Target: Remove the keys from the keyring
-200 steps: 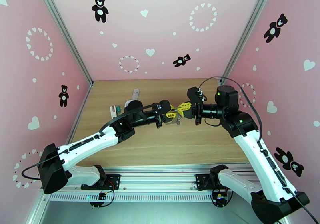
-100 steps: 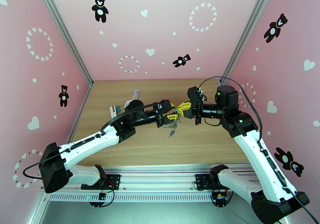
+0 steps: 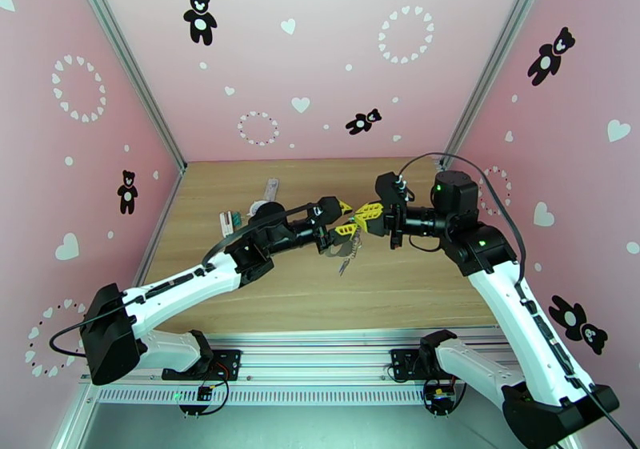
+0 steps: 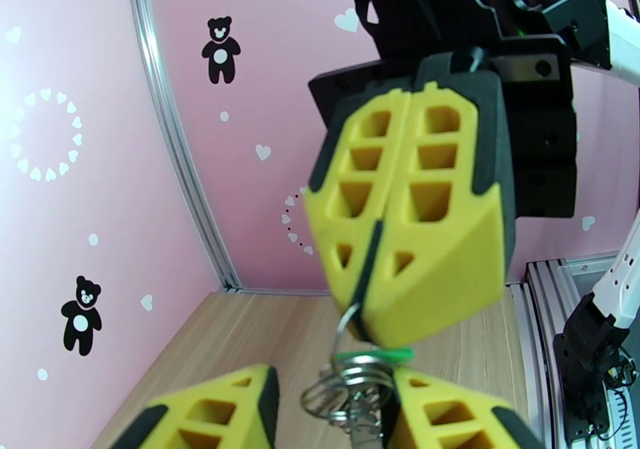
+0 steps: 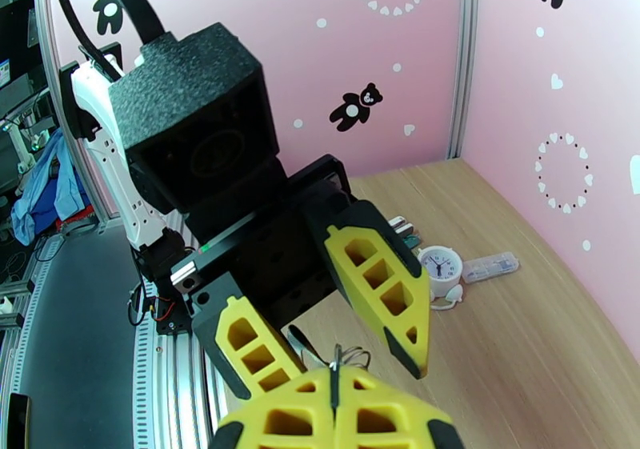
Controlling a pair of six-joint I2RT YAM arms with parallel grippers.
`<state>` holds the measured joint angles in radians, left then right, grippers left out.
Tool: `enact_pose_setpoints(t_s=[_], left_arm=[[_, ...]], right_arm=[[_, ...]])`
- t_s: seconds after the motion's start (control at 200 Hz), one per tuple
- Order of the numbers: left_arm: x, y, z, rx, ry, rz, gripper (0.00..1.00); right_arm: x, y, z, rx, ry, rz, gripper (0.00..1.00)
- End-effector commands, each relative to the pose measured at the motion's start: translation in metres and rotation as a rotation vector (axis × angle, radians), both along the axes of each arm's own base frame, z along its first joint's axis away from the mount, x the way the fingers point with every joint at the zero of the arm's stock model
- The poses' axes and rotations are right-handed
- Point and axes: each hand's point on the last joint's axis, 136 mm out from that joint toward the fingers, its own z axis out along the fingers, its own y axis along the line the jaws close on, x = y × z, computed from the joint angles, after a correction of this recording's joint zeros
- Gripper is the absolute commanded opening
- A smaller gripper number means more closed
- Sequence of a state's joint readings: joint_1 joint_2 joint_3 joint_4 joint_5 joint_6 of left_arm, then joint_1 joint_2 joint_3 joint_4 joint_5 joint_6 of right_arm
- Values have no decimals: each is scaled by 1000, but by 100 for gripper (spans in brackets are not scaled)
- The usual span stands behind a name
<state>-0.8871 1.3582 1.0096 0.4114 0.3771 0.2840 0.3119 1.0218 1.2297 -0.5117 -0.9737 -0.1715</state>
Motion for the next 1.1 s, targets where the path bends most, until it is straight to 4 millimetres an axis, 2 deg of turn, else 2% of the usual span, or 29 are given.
enact_pose_setpoints(t_s=[0.0,0.28,0.38,0.646,0.776,1.096], left_arm=[[4,1,-1,-16,5,29,38],[6,6,1,-31,7,54,38],[5,6,1,-38,6,51,33],[5,7,5,-54,7,53,30],[4,5,5,-60,2,44,37],[1,-1,5,-40,-52,44,40]], right_arm=[[-2,-2,8,14,-39,-7,0],[-1,-3,7,11,-36,-15,0],[-1,-3,6,9,-37,-21,0],[0,-3,5,8,-34,-25,0],[1,-3,5,14,-34,-23,0],[1,-3,5,13,-33,-28,0]])
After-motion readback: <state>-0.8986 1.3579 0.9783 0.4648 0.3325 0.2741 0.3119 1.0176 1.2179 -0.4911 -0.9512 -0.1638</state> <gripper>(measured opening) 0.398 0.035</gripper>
